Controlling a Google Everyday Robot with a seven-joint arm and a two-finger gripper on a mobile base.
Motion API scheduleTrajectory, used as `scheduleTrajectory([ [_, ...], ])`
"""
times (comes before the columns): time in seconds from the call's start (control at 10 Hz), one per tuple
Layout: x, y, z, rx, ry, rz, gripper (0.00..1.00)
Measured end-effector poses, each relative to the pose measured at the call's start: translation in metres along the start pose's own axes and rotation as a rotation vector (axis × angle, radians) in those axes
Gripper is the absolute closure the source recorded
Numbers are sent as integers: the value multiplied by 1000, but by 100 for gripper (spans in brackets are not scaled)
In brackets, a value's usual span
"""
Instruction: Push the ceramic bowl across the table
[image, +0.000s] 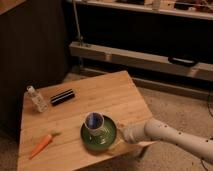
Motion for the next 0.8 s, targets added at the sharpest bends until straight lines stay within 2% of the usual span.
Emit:
scheduleTrajectory([
  [0.2,-8,-2,5,-4,-10,-11,21],
  [0.8,-42,-7,32,-48,-47,-59,21],
])
